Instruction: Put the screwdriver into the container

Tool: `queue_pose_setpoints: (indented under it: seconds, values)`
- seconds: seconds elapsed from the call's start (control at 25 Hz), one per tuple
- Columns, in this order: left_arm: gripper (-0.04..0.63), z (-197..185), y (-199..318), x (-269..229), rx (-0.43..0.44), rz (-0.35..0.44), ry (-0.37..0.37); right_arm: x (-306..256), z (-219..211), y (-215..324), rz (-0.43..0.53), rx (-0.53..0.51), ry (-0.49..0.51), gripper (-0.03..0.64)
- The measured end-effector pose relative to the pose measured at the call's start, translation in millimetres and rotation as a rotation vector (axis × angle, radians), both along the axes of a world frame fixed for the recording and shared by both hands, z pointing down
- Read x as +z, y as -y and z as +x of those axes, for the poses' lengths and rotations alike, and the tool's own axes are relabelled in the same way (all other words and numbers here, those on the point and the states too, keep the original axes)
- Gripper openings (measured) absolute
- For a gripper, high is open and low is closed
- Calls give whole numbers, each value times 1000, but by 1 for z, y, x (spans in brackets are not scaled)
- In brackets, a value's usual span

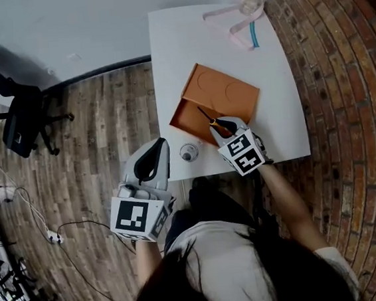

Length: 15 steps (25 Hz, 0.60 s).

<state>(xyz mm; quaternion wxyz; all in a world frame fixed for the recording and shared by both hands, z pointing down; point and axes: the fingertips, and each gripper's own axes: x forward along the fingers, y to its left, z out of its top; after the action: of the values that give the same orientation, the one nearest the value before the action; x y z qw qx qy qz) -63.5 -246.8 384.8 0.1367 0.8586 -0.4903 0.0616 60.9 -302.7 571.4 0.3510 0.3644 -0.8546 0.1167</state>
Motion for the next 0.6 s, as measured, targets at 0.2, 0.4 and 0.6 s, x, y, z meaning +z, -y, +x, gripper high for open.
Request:
queue_pose_setpoints:
  seconds: [0.2, 0.4, 0.6]
  values:
    - [2, -3, 0, 4, -17, -13, 5, 18, 1, 3, -32, -31, -67, 80]
    - [2, -4, 1, 8, -30, -24, 10, 33, 2, 4, -69, -54, -110, 80]
    - [2, -3, 3, 11, -31, -27, 3, 45, 2, 6, -105, -56, -150, 80]
